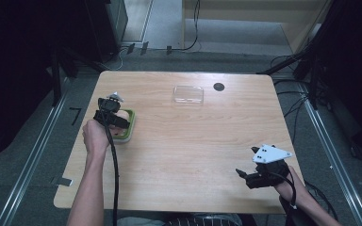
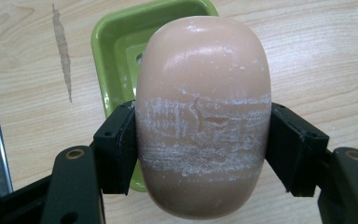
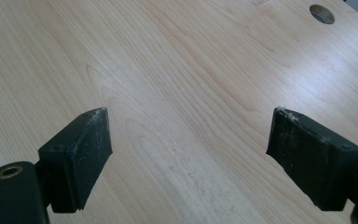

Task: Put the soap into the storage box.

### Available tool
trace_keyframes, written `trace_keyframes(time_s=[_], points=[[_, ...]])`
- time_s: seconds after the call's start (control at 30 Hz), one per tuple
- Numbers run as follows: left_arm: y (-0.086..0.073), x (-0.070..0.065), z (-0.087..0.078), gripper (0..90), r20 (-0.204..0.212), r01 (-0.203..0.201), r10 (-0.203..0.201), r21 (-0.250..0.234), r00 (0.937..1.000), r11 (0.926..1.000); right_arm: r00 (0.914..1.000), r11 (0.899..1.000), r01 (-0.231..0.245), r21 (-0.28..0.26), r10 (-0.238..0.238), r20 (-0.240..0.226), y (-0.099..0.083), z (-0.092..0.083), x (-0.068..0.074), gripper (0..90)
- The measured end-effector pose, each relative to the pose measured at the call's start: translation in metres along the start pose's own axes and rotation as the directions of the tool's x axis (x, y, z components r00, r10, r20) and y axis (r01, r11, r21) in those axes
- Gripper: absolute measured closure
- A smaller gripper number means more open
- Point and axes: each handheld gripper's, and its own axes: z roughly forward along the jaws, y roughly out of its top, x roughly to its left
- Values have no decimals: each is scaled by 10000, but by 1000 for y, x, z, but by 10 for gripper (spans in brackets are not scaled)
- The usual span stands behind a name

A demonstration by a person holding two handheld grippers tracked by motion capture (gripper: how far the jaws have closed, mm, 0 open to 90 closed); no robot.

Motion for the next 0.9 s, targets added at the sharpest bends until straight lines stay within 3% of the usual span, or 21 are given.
trace_keyframes(time_s=[0.4, 0.9], points=[[5, 2, 0, 336, -126, 72, -77, -413, 9999, 9991, 10000, 10000, -13, -26, 13, 4, 0, 0, 0, 136], [9, 7, 11, 336, -144, 232, -239, -500, 9996, 9985, 10000, 10000, -16, 3, 16, -29, 0, 0, 0, 136]])
